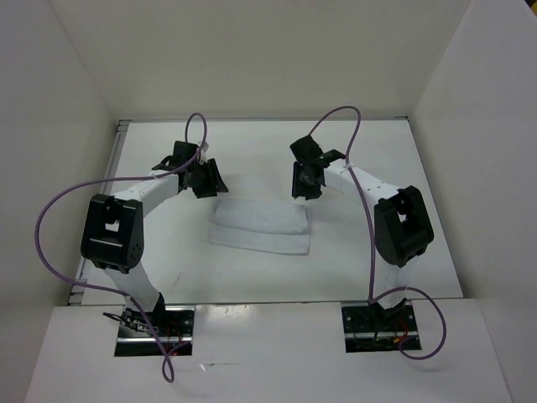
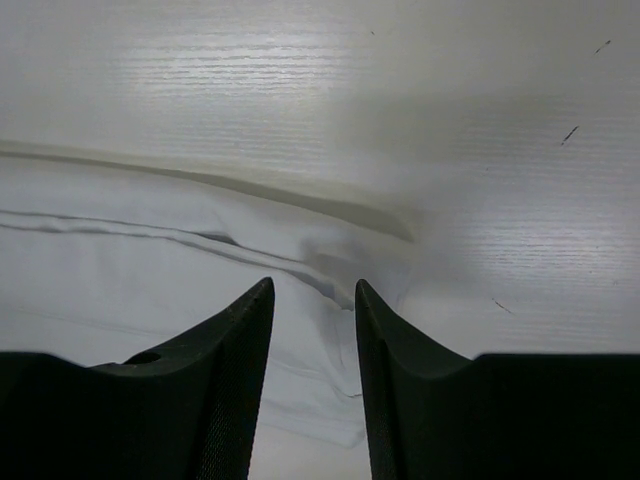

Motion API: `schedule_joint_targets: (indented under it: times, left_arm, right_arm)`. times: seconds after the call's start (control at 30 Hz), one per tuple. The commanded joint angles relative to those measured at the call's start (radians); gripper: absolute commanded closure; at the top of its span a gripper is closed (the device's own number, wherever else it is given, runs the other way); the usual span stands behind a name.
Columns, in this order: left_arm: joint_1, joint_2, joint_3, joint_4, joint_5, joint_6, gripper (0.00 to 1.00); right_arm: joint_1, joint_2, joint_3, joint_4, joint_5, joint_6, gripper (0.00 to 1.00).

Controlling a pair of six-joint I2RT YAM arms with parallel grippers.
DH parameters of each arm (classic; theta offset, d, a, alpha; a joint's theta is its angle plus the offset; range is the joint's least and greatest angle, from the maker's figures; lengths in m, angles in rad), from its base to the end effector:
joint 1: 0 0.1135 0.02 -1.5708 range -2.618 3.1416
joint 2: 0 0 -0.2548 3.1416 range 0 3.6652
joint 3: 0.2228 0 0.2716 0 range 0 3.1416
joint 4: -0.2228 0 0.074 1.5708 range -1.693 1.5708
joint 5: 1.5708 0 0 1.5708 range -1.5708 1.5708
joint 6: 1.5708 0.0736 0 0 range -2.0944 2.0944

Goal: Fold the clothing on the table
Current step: Fold the skirt

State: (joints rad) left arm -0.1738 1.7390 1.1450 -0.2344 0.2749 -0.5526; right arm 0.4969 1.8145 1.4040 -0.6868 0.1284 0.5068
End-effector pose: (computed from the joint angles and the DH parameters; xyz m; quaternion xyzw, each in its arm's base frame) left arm 0.4040 -0.0912 0.1595 -0.1250 0.9160 -0.2470 0.2905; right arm 0.3696 0.1897 0.1793 0.0199 0.9700 0.0579 0.2352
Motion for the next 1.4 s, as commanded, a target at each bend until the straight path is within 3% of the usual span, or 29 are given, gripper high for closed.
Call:
schedule_joint_targets:
  times: [0.0, 0.17, 0.5, 0.63, 0.77, 0.87, 1.2, 1.33, 1.37]
  left_arm:
    - [0.002, 0.007, -0.002, 0.014, 0.041, 0.016, 0.46]
    - [0.002, 0.016, -0.002, -0.005, 0.053, 0.025, 0.61]
    - [0.002, -0.012, -0.044, -0.046, 0.064, 0.056, 0.62]
    - [0.002, -0.012, -0.068, -0.057, 0.064, 0.056, 0.68]
    - [0.002, -0.012, -0.077, -0.048, 0.075, 0.056, 0.84]
    - [0.002, -0.021, -0.056, -0.057, 0.093, 0.056, 0.93]
    - [0.002, -0.183, -0.076, -0.151, 0.124, 0.075, 0.90]
    - [0.002, -0.232, -0.094, -0.262, 0.135, 0.099, 0.75]
    - [0.002, -0.242, -0.094, -0.288, 0.147, 0.111, 0.67]
  right_arm:
    - [-0.004, -0.011, -0.033, 0.015, 0.025, 0.007, 0.56]
    - [-0.004, -0.020, -0.066, 0.015, 0.034, 0.007, 0.58]
    - [-0.004, 0.009, -0.076, 0.033, 0.034, 0.016, 0.59]
    - [-0.004, 0.020, -0.076, 0.044, 0.013, 0.016, 0.70]
    - [-0.004, 0.011, -0.066, 0.044, -0.029, 0.035, 0.98]
    - [-0.004, -0.041, -0.066, 0.035, -0.029, 0.035, 1.00]
    - [0.034, -0.311, -0.146, -0.069, -0.124, 0.045, 1.00]
    - [0.052, -0.375, -0.192, -0.177, -0.208, 0.045, 0.98]
    - [0.071, -0.392, -0.212, -0.201, -0.237, 0.045, 0.87]
